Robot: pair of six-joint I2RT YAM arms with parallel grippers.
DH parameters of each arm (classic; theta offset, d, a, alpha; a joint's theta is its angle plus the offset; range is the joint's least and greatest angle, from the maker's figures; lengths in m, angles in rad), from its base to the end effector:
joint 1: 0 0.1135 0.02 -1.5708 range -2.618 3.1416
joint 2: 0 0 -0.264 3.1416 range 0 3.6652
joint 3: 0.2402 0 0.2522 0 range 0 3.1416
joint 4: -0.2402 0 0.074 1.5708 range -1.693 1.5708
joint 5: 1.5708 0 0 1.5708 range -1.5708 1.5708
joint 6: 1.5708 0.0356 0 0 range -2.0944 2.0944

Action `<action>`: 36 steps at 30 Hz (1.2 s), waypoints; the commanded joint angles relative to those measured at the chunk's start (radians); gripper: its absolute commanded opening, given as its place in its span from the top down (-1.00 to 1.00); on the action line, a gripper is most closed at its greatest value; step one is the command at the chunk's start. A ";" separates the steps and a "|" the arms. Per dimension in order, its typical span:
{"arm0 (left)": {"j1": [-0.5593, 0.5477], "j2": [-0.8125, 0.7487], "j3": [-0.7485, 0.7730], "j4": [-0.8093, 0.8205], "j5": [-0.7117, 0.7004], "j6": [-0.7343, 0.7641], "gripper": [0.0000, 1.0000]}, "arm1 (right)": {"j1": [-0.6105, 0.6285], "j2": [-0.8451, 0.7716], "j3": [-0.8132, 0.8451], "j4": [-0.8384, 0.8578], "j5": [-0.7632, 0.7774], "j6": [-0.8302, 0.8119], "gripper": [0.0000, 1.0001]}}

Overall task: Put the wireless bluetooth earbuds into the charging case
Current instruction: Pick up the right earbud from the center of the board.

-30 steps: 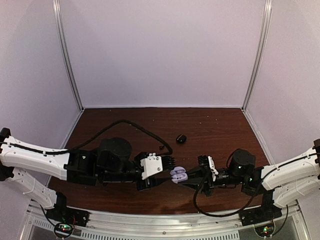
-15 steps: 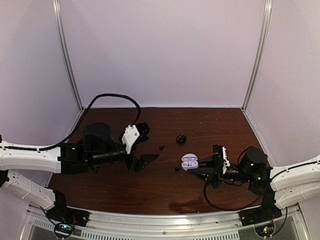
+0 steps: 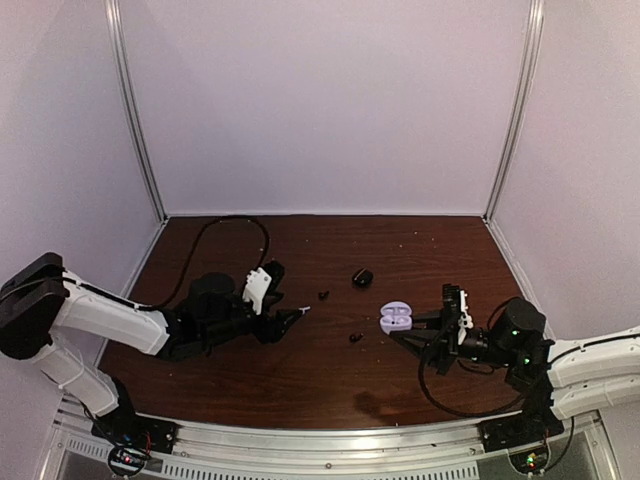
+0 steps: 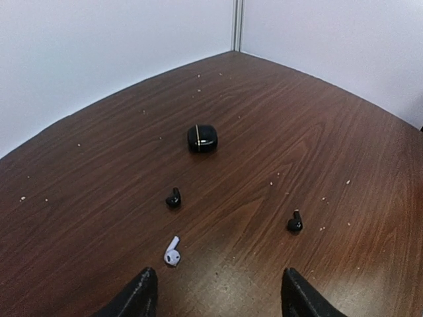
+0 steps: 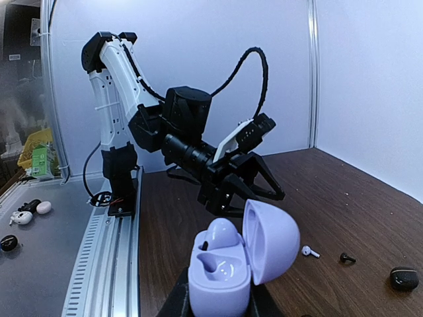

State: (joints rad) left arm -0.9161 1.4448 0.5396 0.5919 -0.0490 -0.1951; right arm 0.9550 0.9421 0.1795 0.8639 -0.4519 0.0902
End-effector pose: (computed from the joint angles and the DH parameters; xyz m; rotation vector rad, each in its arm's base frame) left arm 0.1777 -0.2286 0.1860 0.6543 1.8340 -0.7062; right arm 0.0964 0.1631 0.2119 -1.0046 1.2384 1.1616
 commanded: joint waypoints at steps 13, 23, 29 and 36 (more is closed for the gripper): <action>0.077 0.367 -0.011 0.398 0.102 0.015 -0.15 | -0.029 -0.046 -0.034 0.014 0.011 0.025 0.81; 0.131 0.469 0.061 0.374 0.183 0.015 -0.08 | -0.040 -0.042 -0.034 0.009 0.004 0.023 0.81; 0.149 0.523 0.110 0.348 0.207 0.025 0.00 | -0.048 -0.048 -0.037 0.003 -0.001 0.022 0.81; 0.149 0.568 0.194 0.231 0.190 0.052 0.05 | -0.054 -0.049 -0.038 0.000 -0.002 0.024 0.81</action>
State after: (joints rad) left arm -0.7723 1.9877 0.6846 0.8654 0.1352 -0.1738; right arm 0.9104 0.9054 0.1558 0.8631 -0.4488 0.1055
